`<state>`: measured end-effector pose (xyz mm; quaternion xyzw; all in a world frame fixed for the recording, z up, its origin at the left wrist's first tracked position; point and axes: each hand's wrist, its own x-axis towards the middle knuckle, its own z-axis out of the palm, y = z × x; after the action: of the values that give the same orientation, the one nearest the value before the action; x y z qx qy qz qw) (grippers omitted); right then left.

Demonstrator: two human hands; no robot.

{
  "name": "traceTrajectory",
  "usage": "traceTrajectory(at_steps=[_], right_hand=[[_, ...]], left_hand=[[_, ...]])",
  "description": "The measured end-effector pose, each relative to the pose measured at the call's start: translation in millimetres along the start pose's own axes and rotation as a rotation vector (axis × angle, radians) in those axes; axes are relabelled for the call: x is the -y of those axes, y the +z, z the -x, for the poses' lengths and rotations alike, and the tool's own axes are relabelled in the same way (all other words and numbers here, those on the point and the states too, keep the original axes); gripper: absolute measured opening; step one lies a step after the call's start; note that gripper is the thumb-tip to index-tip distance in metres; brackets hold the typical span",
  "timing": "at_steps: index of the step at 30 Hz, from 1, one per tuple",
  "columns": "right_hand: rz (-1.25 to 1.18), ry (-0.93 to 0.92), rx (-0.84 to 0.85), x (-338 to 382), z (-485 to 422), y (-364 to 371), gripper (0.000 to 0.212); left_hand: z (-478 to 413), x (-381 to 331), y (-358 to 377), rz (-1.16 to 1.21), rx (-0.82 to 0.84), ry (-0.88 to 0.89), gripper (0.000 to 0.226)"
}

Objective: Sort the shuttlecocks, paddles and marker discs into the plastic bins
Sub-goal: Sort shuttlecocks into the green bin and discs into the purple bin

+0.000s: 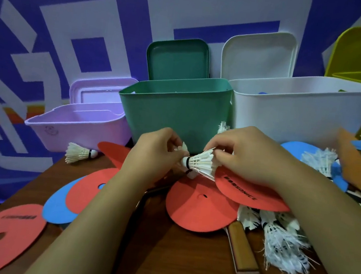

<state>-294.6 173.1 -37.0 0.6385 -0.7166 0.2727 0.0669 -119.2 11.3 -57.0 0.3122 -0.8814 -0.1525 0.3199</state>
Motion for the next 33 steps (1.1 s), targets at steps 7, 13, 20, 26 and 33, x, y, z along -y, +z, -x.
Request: traceTrajectory(at_steps=[7, 13, 20, 26, 33], right_hand=[[-0.125, 0.119, -0.277, -6, -1, -7, 0.021], [-0.258, 0.214, -0.606, -6, -1, -15, 0.013], [-0.309, 0.308, -0.616, -10, -1, -23, 0.014], [-0.248, 0.294, -0.639, -10, 2, -26, 0.011], [-0.176, 0.285, -0.612, -12, 2, -27, 0.009]], left_hand=[[4, -7, -12, 0.169, -0.246, 0.059, 0.017], [6, -7, -15, 0.213, -0.392, 0.134, 0.017], [-13, -22, -25, 0.211, -0.472, 0.312, 0.019], [-60, -47, -32, 0.166, -0.551, 0.438, 0.013], [-145, -48, 8, -0.154, -0.306, 0.257, 0.020]])
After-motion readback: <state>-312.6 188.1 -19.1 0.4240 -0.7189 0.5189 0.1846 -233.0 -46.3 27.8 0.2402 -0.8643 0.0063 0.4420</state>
